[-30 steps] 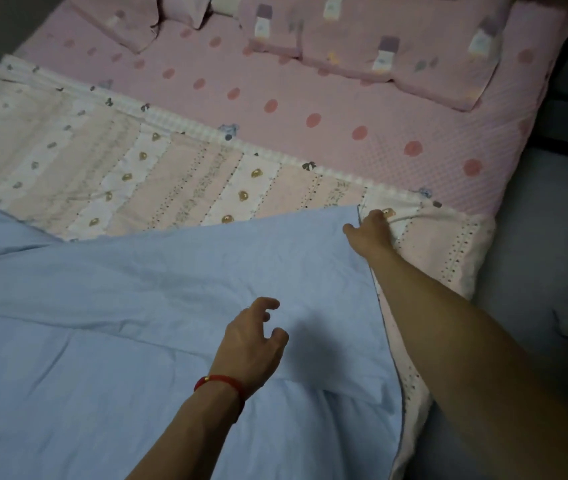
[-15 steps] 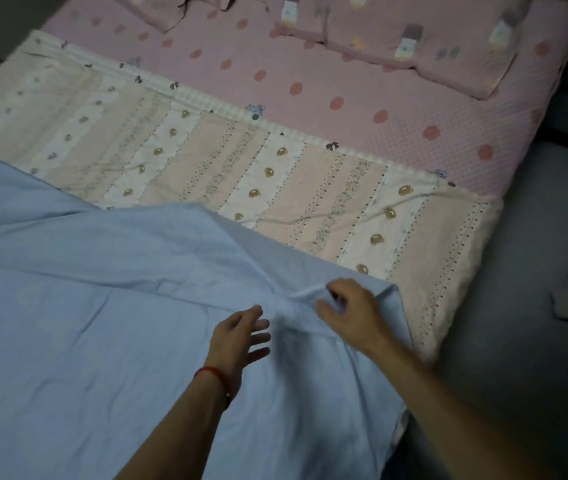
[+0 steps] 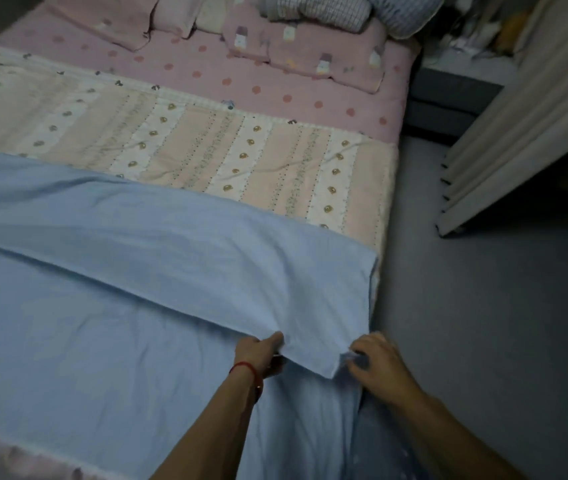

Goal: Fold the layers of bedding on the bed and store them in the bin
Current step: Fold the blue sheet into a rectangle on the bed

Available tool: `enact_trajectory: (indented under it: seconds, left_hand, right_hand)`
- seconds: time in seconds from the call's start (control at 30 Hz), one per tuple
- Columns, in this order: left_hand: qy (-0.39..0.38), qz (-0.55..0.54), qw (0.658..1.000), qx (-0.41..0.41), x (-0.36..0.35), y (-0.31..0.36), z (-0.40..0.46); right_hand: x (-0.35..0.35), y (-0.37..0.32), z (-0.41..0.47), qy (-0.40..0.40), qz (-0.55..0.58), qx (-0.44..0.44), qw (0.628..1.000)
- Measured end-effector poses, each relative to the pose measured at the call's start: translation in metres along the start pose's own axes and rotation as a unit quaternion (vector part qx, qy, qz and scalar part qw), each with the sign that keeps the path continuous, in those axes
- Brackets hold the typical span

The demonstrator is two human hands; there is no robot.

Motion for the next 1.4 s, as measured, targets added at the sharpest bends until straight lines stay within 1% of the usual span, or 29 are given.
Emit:
enact_trajectory:
  seconds: [0.07, 0.17, 0.27, 0.37, 0.5, 0.57, 0.67, 0.73, 0.83, 0.9, 1.0, 1.03, 1.1, 1.13, 1.17, 1.27, 1.37, 1.4]
  left_hand:
    - [-0.011, 0.007, 1.0, 0.023, 0.01, -0.036, -0.011]
    - [-0.012, 0.007, 0.999, 0.048, 0.026, -0.077, -0.015]
    - [-0.01, 0.025, 0.997, 0.071, 0.037, -0.114, -0.007]
    - [-0.005, 0.02, 0.996, 0.085, 0.049, -0.144, -0.005]
    - [-0.041, 0.05, 0.994, 0.09, 0.057, -0.164, -0.011]
    - [-0.062, 0.067, 0.993, 0.08, 0.062, -0.175, -0.014]
    - [-0.079, 0.055, 0.99, 0.105, 0.071, -0.203, -0.017]
    - [-0.081, 0.05, 0.988, 0.125, 0.082, -0.231, -0.02]
    - [-0.055, 0.034, 0.988, 0.137, 0.094, -0.264, -0.014]
    - [-0.024, 0.021, 0.99, 0.136, 0.099, -0.288, 0.0]
    - [0.009, 0.0, 0.991, 0.133, 0.104, -0.308, 0.023]
    - [0.017, 0.0, 0.992, 0.128, 0.108, -0.315, 0.031]
    - [0.008, -0.004, 0.992, 0.125, 0.108, -0.319, 0.041]
    - [0.001, -0.006, 0.992, 0.124, 0.11, -0.322, 0.045]
    - [-0.003, -0.006, 0.993, 0.122, 0.111, -0.324, 0.047]
    - [-0.008, -0.006, 0.994, 0.11, 0.111, -0.326, 0.044]
    - [0.0, -0.006, 0.993, 0.119, 0.114, -0.336, 0.03]
    - [-0.001, -0.015, 0.992, 0.125, 0.113, -0.339, 0.026]
  right_hand:
    - [-0.002, 0.002, -0.035, -0.001, -0.027, -0.027, 0.999]
    - [-0.009, 0.025, -0.069, -0.001, -0.064, -0.087, 0.994]
    - [-0.03, 0.04, -0.095, -0.021, -0.009, -0.118, 0.993]
    - [-0.041, 0.045, -0.121, -0.007, 0.034, -0.15, 0.988]
    - [-0.05, 0.039, -0.161, 0.026, 0.049, -0.187, 0.981]
    - [-0.058, 0.034, -0.187, 0.055, 0.048, -0.217, 0.973]
    - [-0.071, 0.04, -0.225, 0.075, 0.059, -0.303, 0.948]
    - [-0.089, 0.044, -0.252, 0.076, 0.069, -0.343, 0.934]
    - [-0.114, 0.048, -0.281, 0.096, 0.086, -0.368, 0.921]
    - [-0.146, 0.054, -0.299, 0.108, 0.112, -0.387, 0.909]
    - [-0.2, 0.065, -0.307, 0.104, 0.187, -0.444, 0.87]
    - [-0.222, 0.068, -0.31, 0.095, 0.242, -0.48, 0.838]
    - [-0.253, 0.066, -0.31, 0.092, 0.391, -0.559, 0.726]
    - [-0.263, 0.061, -0.31, 0.1, 0.44, -0.575, 0.683]
    - [-0.268, 0.06, -0.308, 0.114, 0.449, -0.573, 0.676]
    - [-0.268, 0.056, -0.308, 0.144, 0.449, -0.546, 0.692]
    - [-0.256, 0.068, -0.326, 0.201, 0.444, -0.55, 0.678]
    - [-0.256, 0.072, -0.331, 0.207, 0.445, -0.552, 0.674]
Point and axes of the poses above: each hand's wrist, its own z-axis towards the middle knuckle, its own x-axis out of the back of the hand, y = z × x, the point moved 9 cm from there along z, towards the middle knuckle, and after that the axes turned 11 degrees about -z, right-handed, at the moved point
